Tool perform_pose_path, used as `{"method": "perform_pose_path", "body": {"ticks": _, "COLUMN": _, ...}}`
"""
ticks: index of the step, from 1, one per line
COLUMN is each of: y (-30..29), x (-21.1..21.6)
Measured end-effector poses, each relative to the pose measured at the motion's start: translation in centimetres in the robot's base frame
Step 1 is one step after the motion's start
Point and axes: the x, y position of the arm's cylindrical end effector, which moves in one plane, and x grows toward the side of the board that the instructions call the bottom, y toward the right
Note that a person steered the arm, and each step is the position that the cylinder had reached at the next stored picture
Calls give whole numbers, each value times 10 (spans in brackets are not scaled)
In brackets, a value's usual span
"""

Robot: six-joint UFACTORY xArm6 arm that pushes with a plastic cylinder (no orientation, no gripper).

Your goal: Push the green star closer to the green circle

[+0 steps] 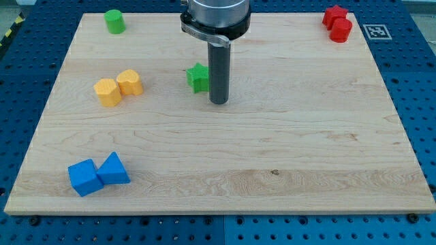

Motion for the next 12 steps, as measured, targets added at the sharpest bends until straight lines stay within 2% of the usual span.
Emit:
{"method": "perform_pose_path", "body": {"ticks": 2, "y": -25, "x": -48}}
{"method": "perform_pose_path", "body": {"ticks": 4, "y": -52, "x": -57}}
{"method": "perform_pose_path", "body": {"ticks": 7, "y": -81, "x": -113}}
{"method": "perform_pose_path", "body": {"ticks": 9, "y": -129, "x": -145}}
{"method": "perform_pose_path", "body": {"ticks": 10, "y": -151, "x": -154}}
{"method": "perform_pose_path", "body": {"ticks": 12, "y": -157, "x": -112}}
